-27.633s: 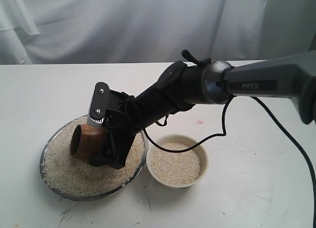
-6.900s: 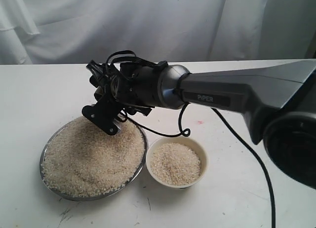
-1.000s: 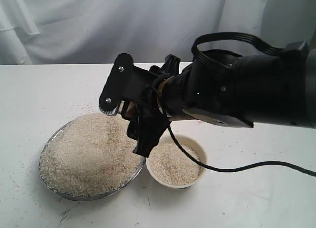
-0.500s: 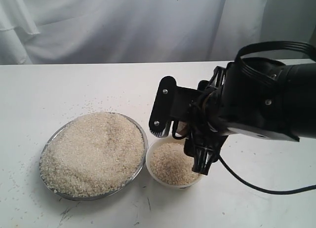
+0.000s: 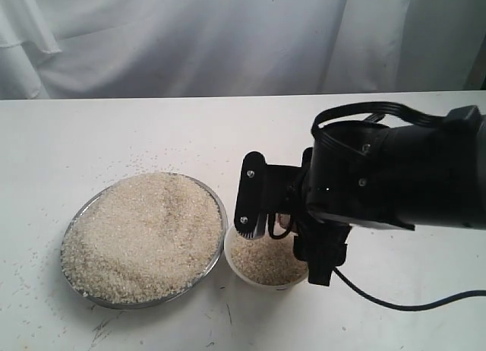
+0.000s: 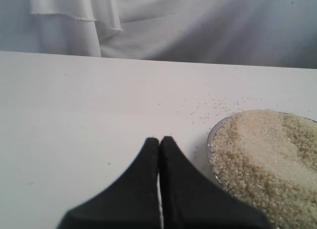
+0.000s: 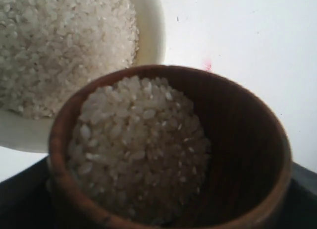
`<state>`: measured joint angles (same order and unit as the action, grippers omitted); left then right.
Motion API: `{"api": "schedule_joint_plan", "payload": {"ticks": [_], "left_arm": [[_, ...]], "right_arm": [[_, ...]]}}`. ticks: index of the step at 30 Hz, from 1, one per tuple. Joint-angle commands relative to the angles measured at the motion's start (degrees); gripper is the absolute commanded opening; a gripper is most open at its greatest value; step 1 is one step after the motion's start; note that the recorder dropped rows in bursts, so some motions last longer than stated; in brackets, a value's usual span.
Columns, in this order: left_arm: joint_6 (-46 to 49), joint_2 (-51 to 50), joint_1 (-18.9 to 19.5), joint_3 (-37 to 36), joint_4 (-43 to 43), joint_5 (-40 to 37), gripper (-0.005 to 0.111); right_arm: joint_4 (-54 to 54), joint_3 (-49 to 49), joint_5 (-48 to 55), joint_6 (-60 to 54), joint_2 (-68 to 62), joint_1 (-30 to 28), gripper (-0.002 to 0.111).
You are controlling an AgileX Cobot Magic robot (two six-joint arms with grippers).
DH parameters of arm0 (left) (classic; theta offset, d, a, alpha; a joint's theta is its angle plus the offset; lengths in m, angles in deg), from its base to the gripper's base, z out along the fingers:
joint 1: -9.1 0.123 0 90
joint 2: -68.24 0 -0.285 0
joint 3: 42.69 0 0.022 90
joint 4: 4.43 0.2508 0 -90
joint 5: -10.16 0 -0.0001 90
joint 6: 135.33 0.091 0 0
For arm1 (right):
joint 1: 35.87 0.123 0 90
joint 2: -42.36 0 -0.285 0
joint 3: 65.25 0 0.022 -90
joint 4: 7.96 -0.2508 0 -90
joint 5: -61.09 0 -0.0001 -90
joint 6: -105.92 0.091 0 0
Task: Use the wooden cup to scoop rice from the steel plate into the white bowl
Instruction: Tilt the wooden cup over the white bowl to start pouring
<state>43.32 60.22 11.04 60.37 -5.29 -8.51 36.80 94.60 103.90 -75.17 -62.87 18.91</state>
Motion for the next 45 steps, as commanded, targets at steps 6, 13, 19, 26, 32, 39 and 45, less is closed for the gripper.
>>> {"api": "schedule_joint_plan", "payload": {"ticks": [6,13,19,26,32,39,45], "left_arm": [[0.00,0.24,0.11,-0.28,-0.09,0.40,0.000],[0.00,0.24,0.11,-0.28,-0.09,0.40,0.000],[0.00,0.24,0.11,-0.28,-0.09,0.40,0.000],[0.00,0.24,0.11,-0.28,-0.09,0.40,0.000],[0.00,0.24,0.11,-0.28,-0.09,0.40,0.000],[0.00,0.24,0.11,-0.28,-0.09,0.40,0.000],[0.00,0.24,0.11,-0.28,-0.09,0.40,0.000]], "right_arm": [[4.11,-0.20,2.31,-0.58,-2.01,0.86,0.000],[5.36,-0.20,2.57,-1.09,-2.63,2.60,0.000],[7.07,-0.09,5.82,-2.06,-4.76,3.55,0.000],[8.50,0.70,6.59,-2.06,-5.33,4.85,0.000],[8.73,2.93,6.94,-2.06,-5.33,4.85,0.000],[10.39,4.51,11.46,-5.32,-7.78,5.60,0.000],[10.42,5.82,10.91,-5.46,-9.31,6.43,0.000]]}}
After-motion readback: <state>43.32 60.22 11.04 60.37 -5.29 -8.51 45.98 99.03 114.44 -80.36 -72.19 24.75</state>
